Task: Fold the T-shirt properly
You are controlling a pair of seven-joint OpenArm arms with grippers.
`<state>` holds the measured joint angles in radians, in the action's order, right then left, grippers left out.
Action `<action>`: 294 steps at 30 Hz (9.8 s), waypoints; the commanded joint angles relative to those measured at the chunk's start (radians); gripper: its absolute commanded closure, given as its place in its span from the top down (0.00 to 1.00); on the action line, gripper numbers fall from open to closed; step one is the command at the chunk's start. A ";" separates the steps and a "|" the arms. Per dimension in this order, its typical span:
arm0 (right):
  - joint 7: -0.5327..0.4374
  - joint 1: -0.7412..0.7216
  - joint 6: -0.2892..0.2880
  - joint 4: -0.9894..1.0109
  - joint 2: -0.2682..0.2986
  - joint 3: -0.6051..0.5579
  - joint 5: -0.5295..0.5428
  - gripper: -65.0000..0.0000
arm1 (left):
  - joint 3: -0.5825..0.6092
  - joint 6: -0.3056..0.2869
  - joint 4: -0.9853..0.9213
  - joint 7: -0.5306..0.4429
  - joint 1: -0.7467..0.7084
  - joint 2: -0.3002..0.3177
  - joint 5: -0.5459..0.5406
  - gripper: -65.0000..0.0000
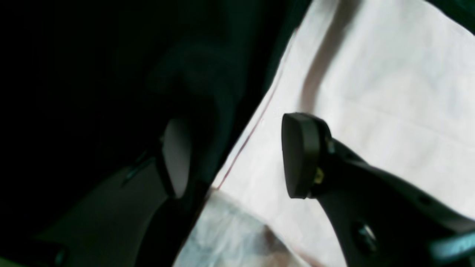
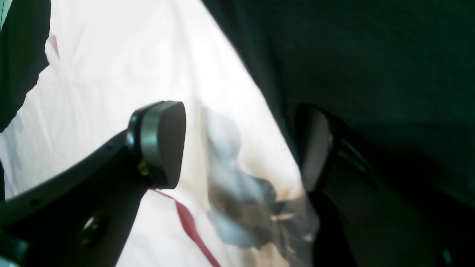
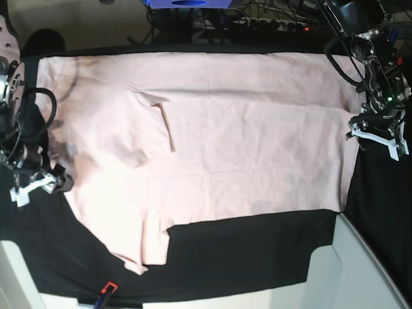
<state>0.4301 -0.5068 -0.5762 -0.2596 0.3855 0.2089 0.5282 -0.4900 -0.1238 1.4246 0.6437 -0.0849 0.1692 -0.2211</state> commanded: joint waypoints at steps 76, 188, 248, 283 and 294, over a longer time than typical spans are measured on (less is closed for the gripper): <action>0.023 -0.011 -0.006 -0.070 -0.015 -0.007 -0.004 0.00 | 0.162 0.005 -0.674 -0.025 0.448 0.122 -0.011 0.85; 0.083 0.198 -0.006 -0.488 0.033 0.004 0.005 0.00 | 0.107 -0.001 -0.008 0.069 0.152 -0.047 -0.011 0.00; 0.577 0.497 -0.005 -0.895 -0.055 0.524 0.005 0.58 | 0.061 -0.001 0.140 0.074 -0.132 0.008 -0.010 0.58; 0.330 0.110 -0.003 -0.352 -0.033 0.157 -0.003 0.72 | -0.029 -0.001 0.029 0.196 0.092 0.077 -0.008 0.58; 0.330 0.101 -0.003 -0.352 -0.053 0.157 -0.001 0.43 | -0.026 -0.001 0.025 0.195 0.093 0.080 -0.001 0.58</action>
<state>0.7750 -0.3767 -0.5678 -0.5980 0.3149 0.3641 0.5129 -0.5159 -0.1287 1.4368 0.8604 -0.0051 0.2279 -0.2207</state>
